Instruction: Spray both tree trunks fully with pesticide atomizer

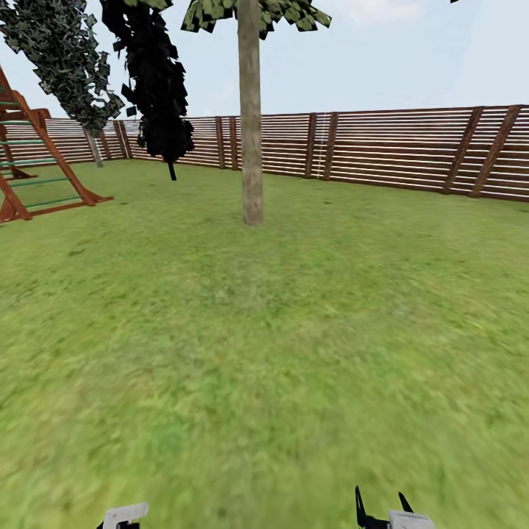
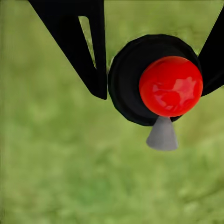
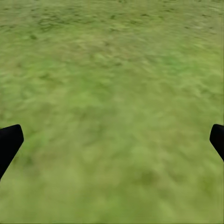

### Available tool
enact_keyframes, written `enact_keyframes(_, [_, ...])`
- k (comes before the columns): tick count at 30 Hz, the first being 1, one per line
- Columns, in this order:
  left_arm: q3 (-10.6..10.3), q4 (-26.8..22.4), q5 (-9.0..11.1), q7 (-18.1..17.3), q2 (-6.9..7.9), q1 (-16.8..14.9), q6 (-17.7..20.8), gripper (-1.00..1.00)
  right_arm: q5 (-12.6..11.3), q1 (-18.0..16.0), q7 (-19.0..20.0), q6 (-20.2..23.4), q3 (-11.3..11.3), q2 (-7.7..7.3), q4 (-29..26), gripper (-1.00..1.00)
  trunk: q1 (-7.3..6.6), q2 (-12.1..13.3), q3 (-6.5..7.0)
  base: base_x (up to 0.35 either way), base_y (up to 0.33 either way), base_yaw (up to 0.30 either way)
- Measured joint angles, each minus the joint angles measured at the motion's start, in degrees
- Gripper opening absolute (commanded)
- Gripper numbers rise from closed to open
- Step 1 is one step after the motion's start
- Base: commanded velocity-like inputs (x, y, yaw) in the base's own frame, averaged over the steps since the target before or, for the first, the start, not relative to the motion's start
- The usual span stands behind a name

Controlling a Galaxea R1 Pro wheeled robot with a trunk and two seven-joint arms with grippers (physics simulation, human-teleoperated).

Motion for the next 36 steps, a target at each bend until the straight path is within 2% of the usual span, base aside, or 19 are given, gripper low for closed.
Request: enact_keyframes(36, [0.0, 0.0, 0.0, 0.0, 0.0, 0.0, 0.0, -1.0, 0.0, 0.0, 0.0, 0.0, 0.0, 0.0, 0.0, 1.0, 0.0, 0.0, 0.0, 0.338, 0.0, 0.0])
